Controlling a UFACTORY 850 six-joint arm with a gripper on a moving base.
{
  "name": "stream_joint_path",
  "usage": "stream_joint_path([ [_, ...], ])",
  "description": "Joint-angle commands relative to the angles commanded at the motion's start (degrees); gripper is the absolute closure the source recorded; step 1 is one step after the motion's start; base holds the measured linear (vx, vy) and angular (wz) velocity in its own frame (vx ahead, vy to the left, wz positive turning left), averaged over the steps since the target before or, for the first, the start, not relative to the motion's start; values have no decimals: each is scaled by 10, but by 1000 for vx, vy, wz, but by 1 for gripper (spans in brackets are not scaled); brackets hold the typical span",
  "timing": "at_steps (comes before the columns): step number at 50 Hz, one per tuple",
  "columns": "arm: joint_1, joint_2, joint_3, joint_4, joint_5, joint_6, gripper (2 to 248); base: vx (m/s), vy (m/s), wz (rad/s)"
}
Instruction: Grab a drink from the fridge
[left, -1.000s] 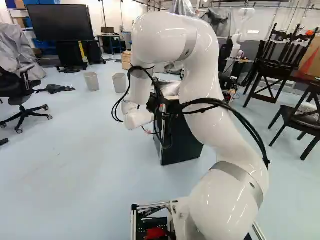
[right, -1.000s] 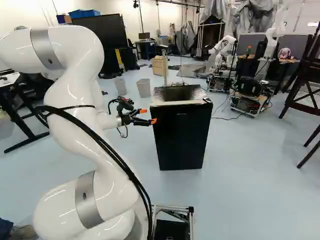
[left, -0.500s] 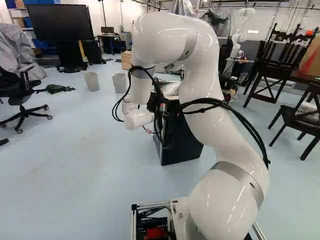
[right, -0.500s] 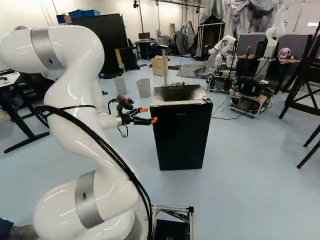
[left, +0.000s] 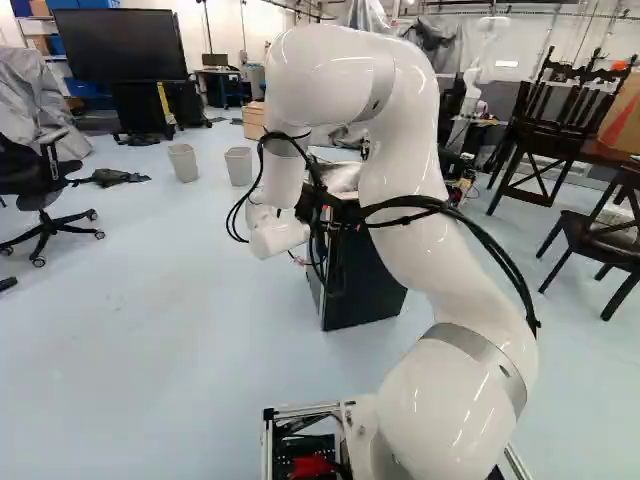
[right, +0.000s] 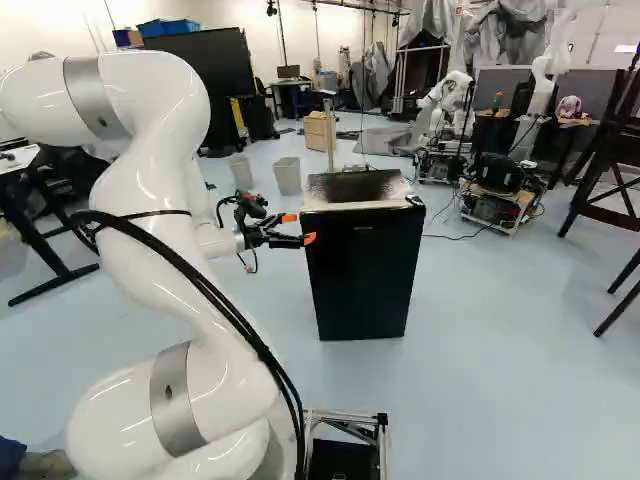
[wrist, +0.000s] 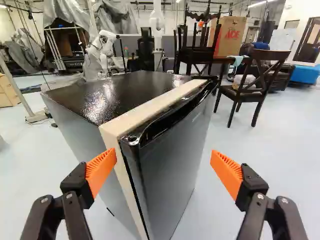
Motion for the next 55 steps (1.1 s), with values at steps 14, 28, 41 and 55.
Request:
stream_joint_path([
  [14,-3,-3,-6,0,0,0,3,0,0,0],
  [28,-8,-4,-8,0,0,0,3,0,0,0],
  [41,-15,-4,-8,0,0,0,3,0,0,0],
  [55,-21,-4,-7,0,0,0,3,0,0,0],
])
